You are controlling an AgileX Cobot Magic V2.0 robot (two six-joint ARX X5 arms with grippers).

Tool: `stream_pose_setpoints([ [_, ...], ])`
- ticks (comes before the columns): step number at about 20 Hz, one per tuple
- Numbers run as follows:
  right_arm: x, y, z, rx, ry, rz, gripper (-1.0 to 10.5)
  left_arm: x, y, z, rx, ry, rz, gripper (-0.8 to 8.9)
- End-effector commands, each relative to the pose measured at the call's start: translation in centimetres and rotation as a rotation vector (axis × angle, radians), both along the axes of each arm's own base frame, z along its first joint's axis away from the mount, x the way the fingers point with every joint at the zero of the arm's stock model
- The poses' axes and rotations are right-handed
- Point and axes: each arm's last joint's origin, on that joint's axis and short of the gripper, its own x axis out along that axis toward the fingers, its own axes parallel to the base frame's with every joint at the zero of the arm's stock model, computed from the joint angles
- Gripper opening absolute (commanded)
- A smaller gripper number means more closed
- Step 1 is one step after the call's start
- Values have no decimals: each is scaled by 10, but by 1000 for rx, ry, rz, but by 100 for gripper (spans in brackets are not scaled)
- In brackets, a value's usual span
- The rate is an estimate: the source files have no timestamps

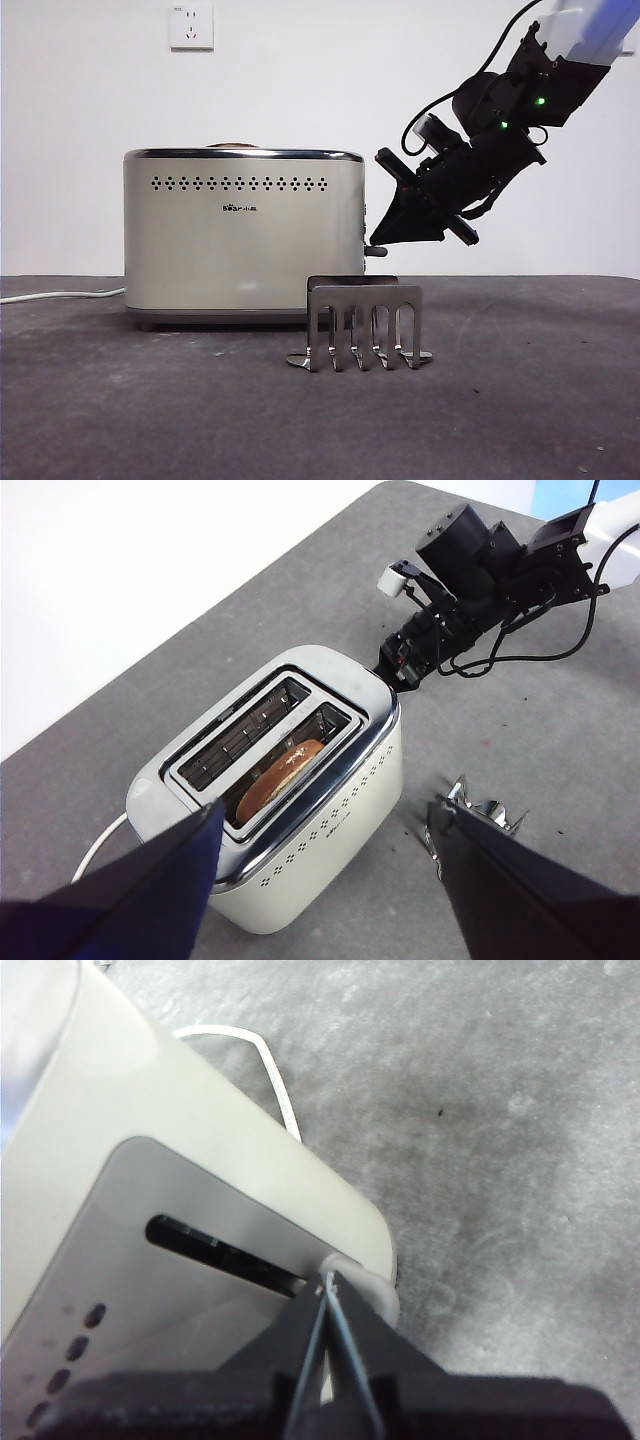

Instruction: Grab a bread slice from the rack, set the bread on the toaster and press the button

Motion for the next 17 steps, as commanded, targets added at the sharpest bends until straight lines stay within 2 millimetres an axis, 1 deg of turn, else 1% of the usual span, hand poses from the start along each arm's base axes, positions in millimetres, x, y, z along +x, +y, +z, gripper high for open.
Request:
stream_pose_setpoints([
  [1, -4, -1, -38, -61, 123, -12, -12, -1, 0, 1, -9, 1, 4, 346],
  [4, -4, 0, -37, -53, 115, -7, -12, -1, 0, 1, -9, 2, 4, 346],
  [6, -4, -1, -26, -15, 97, 14, -12, -1, 0, 1, -8, 3, 4, 346],
  [7, -5, -4, -14, -6, 72, 7, -12, -1, 0, 0, -8, 4, 4, 346],
  [8, -6, -5, 0, 2, 38, 5, -12, -1, 0, 0, -8, 5, 4, 346],
  [10, -13, -11, 35, 20, -43, -4, -12, -1, 0, 0, -8, 5, 4, 345],
  [13, -35, -20, 92, 44, -143, -13, -12, -1, 0, 0, -8, 5, 4, 345],
  [14, -49, -25, 114, 44, -169, -13, -12, -1, 0, 0, -8, 5, 4, 345],
  [15, -62, -28, 131, 40, -185, -8, -12, -1, 0, 0, -8, 5, 5, 345],
  [17, -97, -36, 166, 16, -203, 12, -12, -1, 0, 0, -7, 16, 6, 345],
])
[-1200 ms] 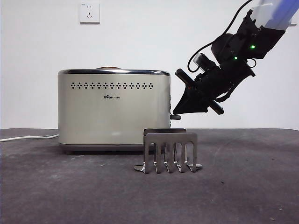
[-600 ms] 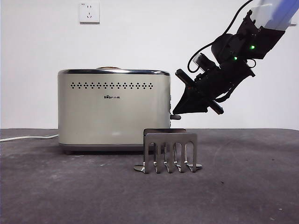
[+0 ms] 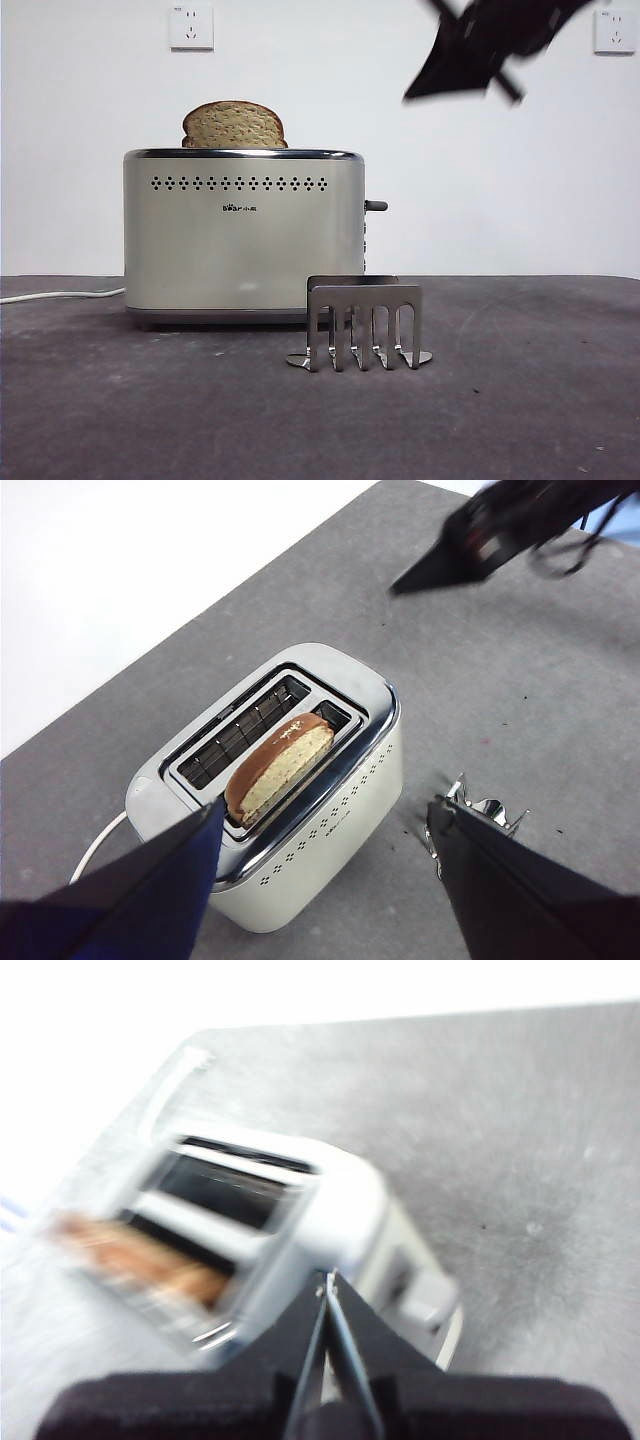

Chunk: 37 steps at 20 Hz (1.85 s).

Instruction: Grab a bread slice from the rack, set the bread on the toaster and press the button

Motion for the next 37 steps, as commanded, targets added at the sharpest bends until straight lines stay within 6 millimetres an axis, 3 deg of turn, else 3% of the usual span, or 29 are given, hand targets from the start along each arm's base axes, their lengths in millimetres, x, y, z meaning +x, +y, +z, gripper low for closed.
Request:
stream_pose_setpoints([
  [1, -36, -7, 24, -49, 7, 29, -12, -1, 1, -1, -3, 22, 5, 345],
  [5, -114, -19, 58, -135, 55, 102, -12, -4, 2, -5, -20, 96, 33, 345],
  [7, -137, -22, 63, -169, 78, 133, -12, -5, 2, -7, -22, 130, 41, 345],
  [15, -193, -35, 67, -251, 186, 207, -11, -15, 5, -18, 13, 283, 14, 339],
  [16, -197, -36, 67, -256, 193, 211, -11, -16, 5, -20, 21, 302, 14, 309],
  [18, -199, -37, 68, -255, 187, 210, 1, -17, 6, -21, 33, 317, 12, 25],
  [19, -199, -37, 69, -255, 185, 209, 1, -17, 6, -21, 33, 317, 11, -3],
  [34, -199, -37, 69, -255, 185, 206, 1, -17, 5, -21, 32, 314, 9, -4],
  [37, -199, -37, 69, -255, 186, 207, 1, -16, 12, -13, 57, 198, 90, -3],
])
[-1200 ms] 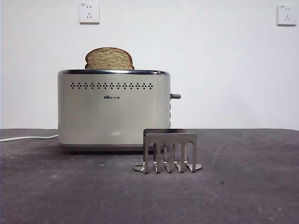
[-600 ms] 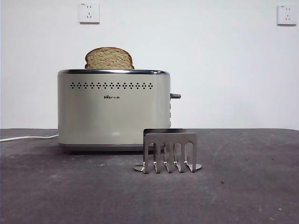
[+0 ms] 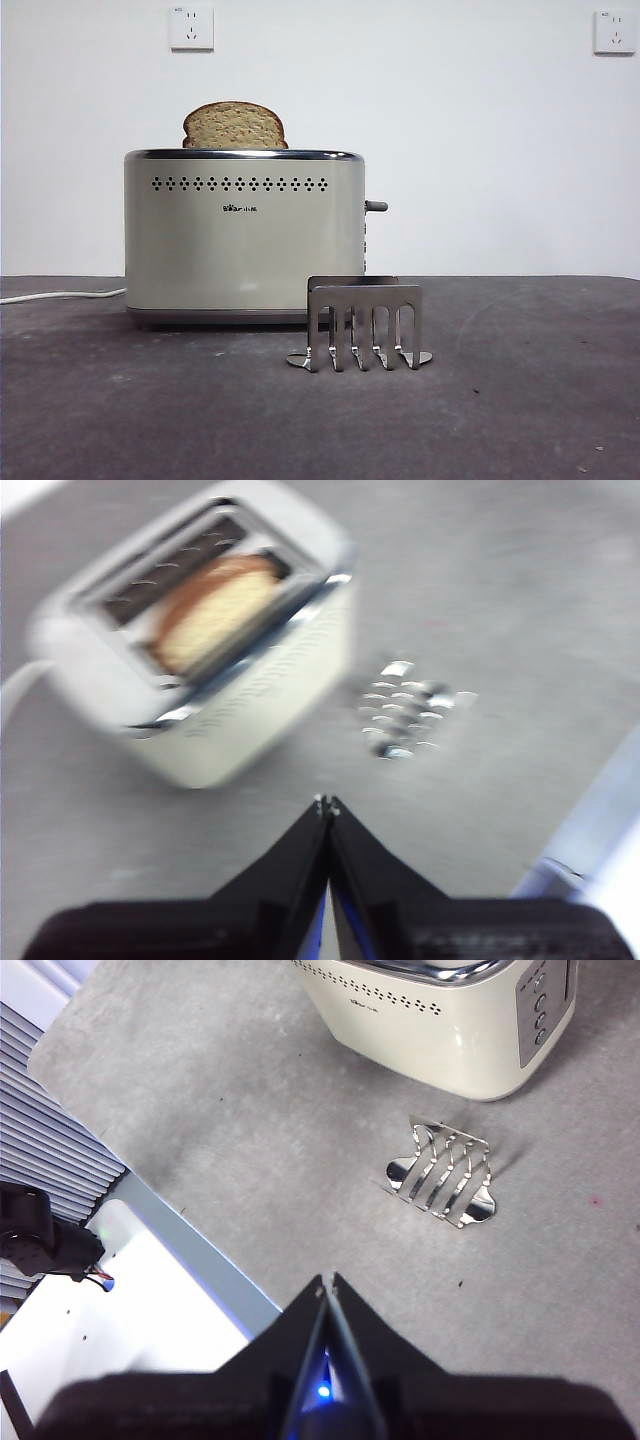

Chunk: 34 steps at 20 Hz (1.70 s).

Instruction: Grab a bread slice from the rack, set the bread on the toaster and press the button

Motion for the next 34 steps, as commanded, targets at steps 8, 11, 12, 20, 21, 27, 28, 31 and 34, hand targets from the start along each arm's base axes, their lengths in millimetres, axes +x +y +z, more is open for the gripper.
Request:
stream_pose_setpoints([
  [8, 1, 0, -1, -6, -6, 5, 1, -60, 54, 55, -215, -739, 122, -3],
  [11, 1, 0, -1, -6, -6, 5, 1, -78, 65, 23, -204, -931, 202, -3],
  [12, 1, 0, -1, -6, -6, 5, 1, -81, 67, 4, -193, -948, 223, -3],
  [20, 1, 0, -1, -6, -6, 5, 1, -76, 76, -170, -175, -812, 353, -3],
  [21, 1, 0, -1, -6, -6, 5, 1, -75, 76, -187, -173, -800, 356, -3],
  [27, 1, 0, -1, -6, -6, 5, 1, -72, 79, -262, -130, -709, 442, -3],
  [28, 1, 0, -1, -6, -6, 5, 1, -72, 80, -271, -122, -700, 459, -3],
  [31, 1, 0, -1, -6, -6, 5, 1, -72, 80, -296, -116, -680, 478, -3],
  [34, 1, 0, -1, -6, -6, 5, 1, -73, 80, -312, -149, -640, 497, -3],
])
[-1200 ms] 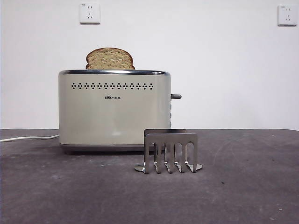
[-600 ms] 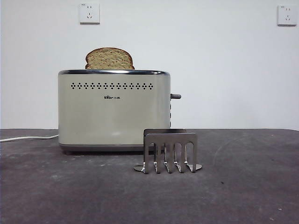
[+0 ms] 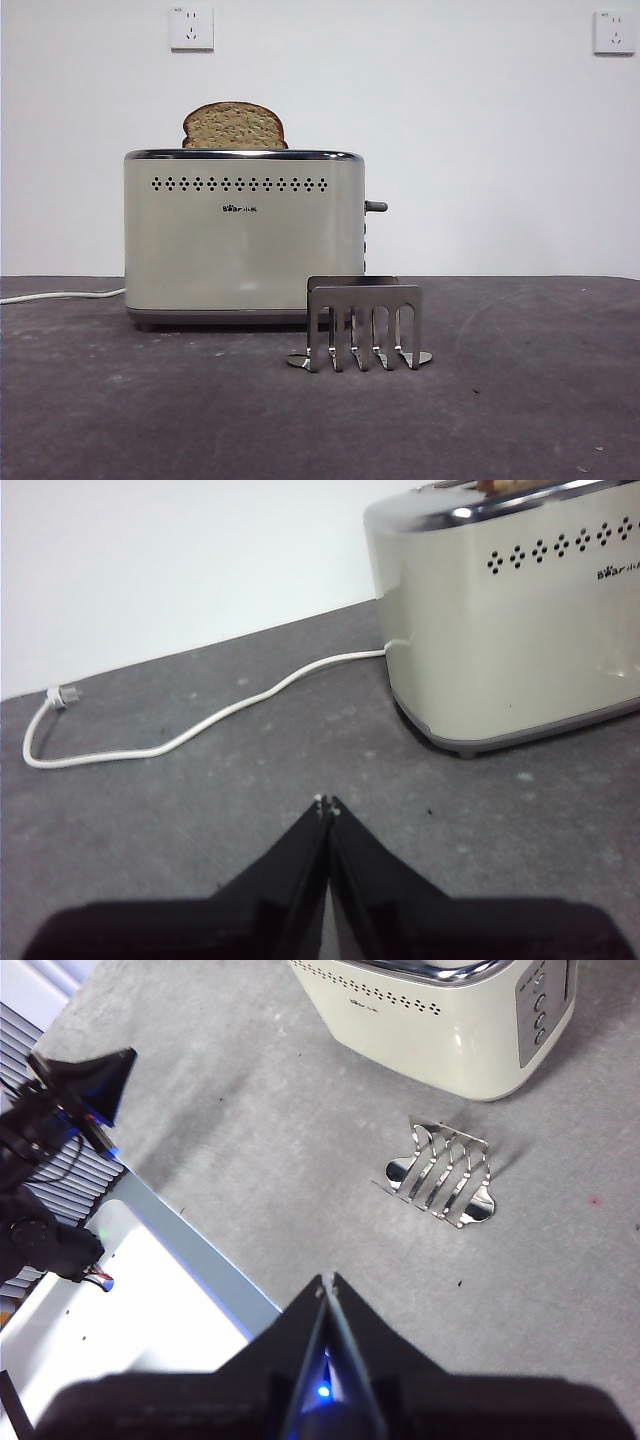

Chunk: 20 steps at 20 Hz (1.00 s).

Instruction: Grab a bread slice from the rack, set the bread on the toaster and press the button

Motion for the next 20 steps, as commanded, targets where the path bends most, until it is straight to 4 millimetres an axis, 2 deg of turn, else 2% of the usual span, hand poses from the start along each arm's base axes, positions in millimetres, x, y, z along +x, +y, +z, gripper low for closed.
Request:
stream_pose_setpoints([
  [1, 1, 0, -1, -6, -6, 5, 1, 0, 0, -9, -51, 42, 7, -3],
  [5, 1, 0, -1, -6, -6, 5, 1, -1, 0, -10, -103, 65, 2, -3],
  [20, 1, 0, -1, -6, -6, 5, 1, 0, 0, -10, -102, 65, 6, -3],
])
